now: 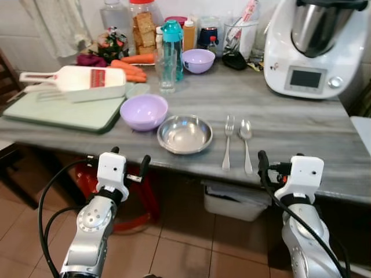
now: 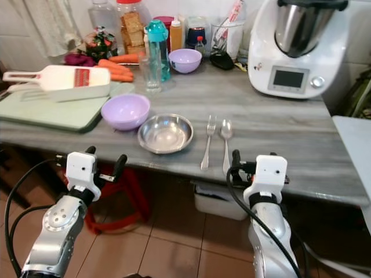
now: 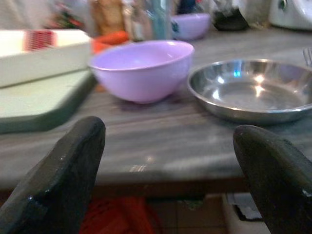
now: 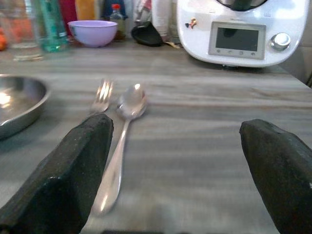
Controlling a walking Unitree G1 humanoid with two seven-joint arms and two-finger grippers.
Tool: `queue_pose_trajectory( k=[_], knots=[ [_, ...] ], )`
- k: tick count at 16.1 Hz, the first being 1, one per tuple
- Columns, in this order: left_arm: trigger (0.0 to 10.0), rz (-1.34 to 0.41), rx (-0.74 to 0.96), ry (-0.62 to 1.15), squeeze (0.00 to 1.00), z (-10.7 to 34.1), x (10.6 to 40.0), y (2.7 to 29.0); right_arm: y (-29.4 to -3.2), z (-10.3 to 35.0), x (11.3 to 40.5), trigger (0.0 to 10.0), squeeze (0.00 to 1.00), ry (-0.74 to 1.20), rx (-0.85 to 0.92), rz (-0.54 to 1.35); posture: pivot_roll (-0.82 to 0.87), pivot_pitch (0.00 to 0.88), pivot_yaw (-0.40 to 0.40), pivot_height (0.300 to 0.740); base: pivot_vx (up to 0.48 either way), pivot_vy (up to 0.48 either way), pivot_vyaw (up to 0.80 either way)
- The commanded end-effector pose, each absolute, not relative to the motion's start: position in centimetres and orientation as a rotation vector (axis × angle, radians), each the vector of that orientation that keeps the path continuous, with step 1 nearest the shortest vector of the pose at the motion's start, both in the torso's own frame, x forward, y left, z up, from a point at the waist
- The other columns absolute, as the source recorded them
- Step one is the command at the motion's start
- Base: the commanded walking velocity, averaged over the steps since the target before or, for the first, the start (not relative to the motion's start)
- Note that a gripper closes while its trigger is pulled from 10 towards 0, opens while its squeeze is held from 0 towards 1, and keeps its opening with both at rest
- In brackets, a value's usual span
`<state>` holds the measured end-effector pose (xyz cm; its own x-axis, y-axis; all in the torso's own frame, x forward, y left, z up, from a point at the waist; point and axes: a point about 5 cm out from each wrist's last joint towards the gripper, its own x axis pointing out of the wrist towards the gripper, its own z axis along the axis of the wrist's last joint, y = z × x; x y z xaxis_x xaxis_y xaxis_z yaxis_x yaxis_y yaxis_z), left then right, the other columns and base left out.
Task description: Setting the table
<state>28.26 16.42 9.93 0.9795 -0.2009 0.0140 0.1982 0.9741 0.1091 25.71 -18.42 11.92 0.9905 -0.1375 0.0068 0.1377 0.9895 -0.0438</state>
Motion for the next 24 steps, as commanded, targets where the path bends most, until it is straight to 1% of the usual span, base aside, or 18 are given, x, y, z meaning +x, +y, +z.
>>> queue_pose_trajectory(
  k=[1,9,10,13,14,22,24],
  knots=[
    [10.0,-0.19,0.118,-0.017,0.0,9.7,28.1,16.7,-18.2,12.5,26.0,10.0,0.0,-0.023,-0.046,-0.123,-0.03,0.0,0.031,0.74,-0.341,0.0,0.0],
    [10.0,-0.218,0.117,-0.012,0.0,9.5,28.0,16.5,-18.3,12.3,26.1,10.0,0.0,-0.018,-0.034,-0.139,-0.04,0.0,0.04,0.74,-0.333,0.0,0.0],
    [10.0,-0.223,0.112,-0.007,0.0,9.4,28.0,16.4,-18.3,12.3,26.0,10.0,0.0,-0.015,-0.031,-0.14,-0.04,0.0,0.041,0.74,0.24,0.0,0.0],
    [10.0,-0.234,0.118,-0.008,0.0,9.3,28.0,16.2,-18.5,12.2,25.9,10.0,0.0,-0.01,-0.031,-0.143,-0.04,0.0,0.036,0.74,-0.191,0.0,-0.13],
    [10.0,-0.262,0.08,0.003,0.0,9.2,27.9,16.0,-18.4,12.2,25.9,10.0,0.0,-0.01,-0.034,-0.141,-0.04,0.0,0.035,0.74,0.0,0.0,0.0],
    [10.0,-0.337,0.068,-0.022,0.0,9.5,27.7,15.1,-18.5,12.3,26.1,10.0,0.0,-0.012,-0.038,-0.139,-0.05,0.0,0.031,0.74,0.0,0.0,0.0],
    [10.0,-0.342,0.062,-0.019,0.0,9.4,27.6,15.0,-18.6,12.2,26.0,10.0,0.0,-0.005,-0.037,-0.139,-0.05,0.0,0.031,0.74,0.0,-0.328,0.0]
  ],
)
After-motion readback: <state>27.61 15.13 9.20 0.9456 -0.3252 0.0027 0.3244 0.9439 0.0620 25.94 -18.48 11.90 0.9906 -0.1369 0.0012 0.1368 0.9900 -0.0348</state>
